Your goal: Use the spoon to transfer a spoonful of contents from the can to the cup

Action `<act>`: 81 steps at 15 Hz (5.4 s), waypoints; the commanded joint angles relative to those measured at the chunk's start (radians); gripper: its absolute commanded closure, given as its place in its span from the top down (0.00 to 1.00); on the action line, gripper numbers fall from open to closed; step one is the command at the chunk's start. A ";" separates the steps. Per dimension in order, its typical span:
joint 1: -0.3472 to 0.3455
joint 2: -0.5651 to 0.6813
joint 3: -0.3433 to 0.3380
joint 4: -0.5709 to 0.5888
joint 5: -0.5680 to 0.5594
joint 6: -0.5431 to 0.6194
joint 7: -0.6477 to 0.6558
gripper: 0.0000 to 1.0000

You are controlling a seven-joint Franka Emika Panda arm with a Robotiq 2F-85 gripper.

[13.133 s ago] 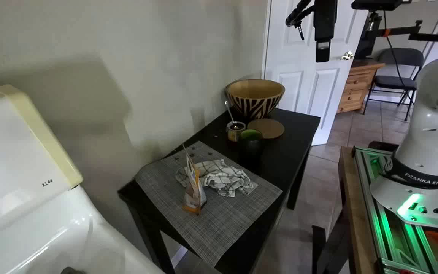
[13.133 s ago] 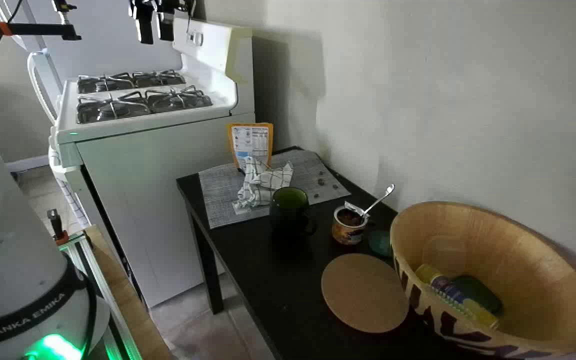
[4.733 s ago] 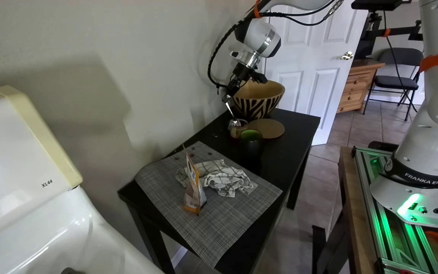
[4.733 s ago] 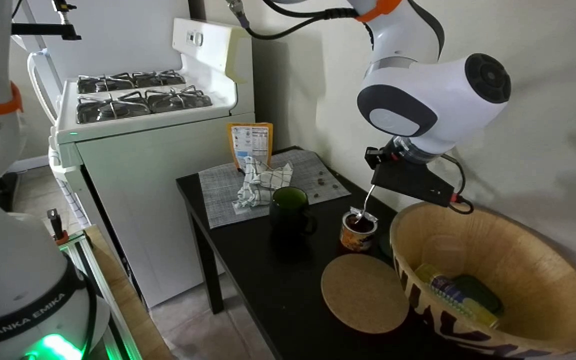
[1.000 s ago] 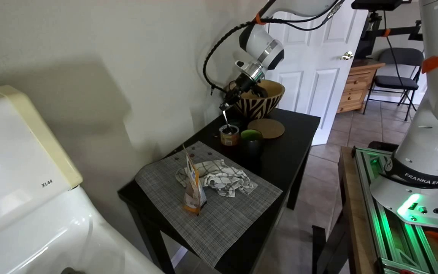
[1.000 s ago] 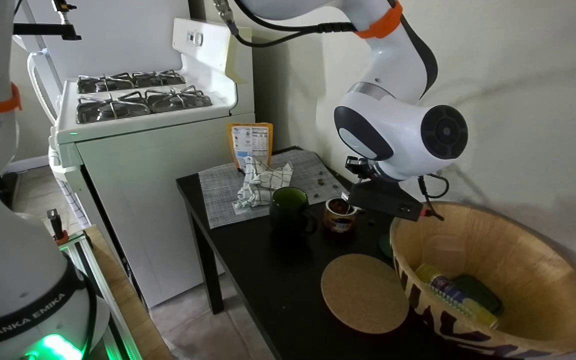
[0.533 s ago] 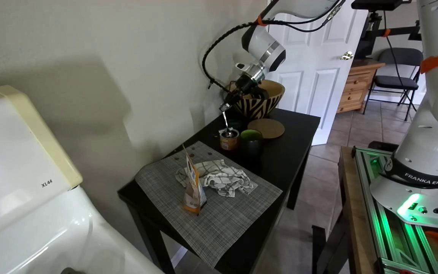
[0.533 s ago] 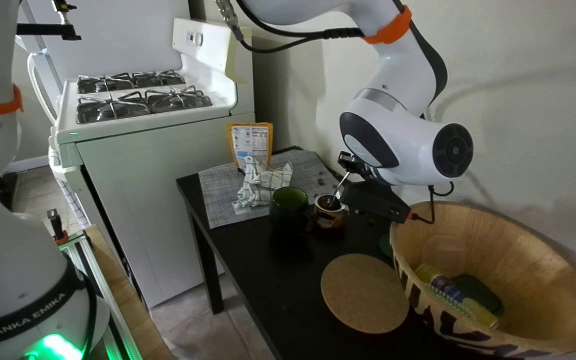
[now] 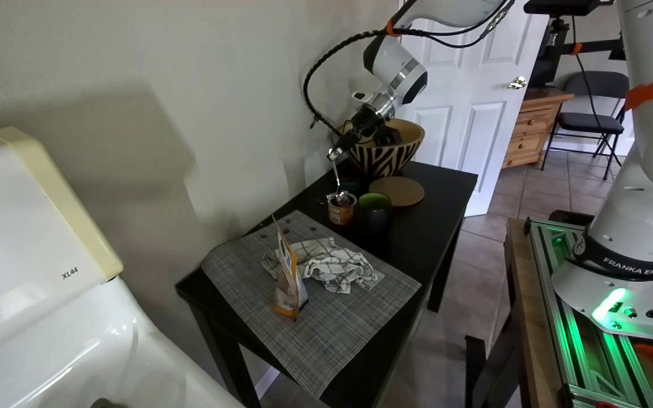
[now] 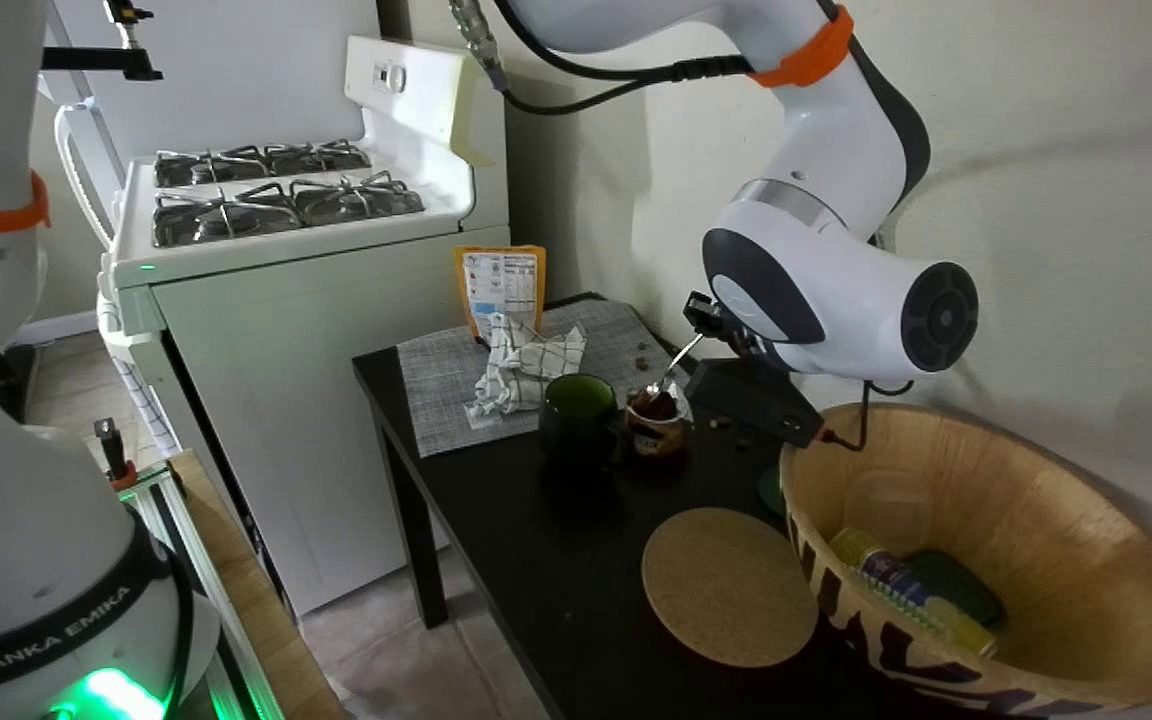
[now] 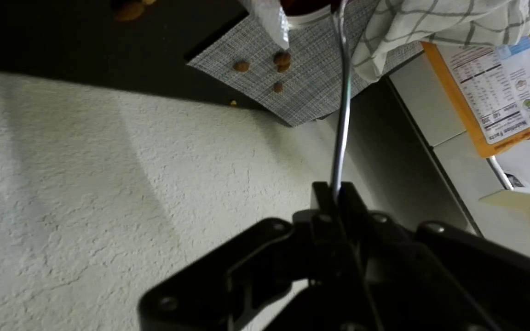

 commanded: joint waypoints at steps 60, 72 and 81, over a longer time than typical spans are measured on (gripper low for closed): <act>0.073 -0.502 -0.081 -0.645 0.873 0.473 -0.225 0.02; 0.155 -0.343 -0.044 -0.507 1.017 0.614 -0.223 0.02; 0.241 -0.249 -0.058 -0.419 1.189 0.755 -0.325 0.02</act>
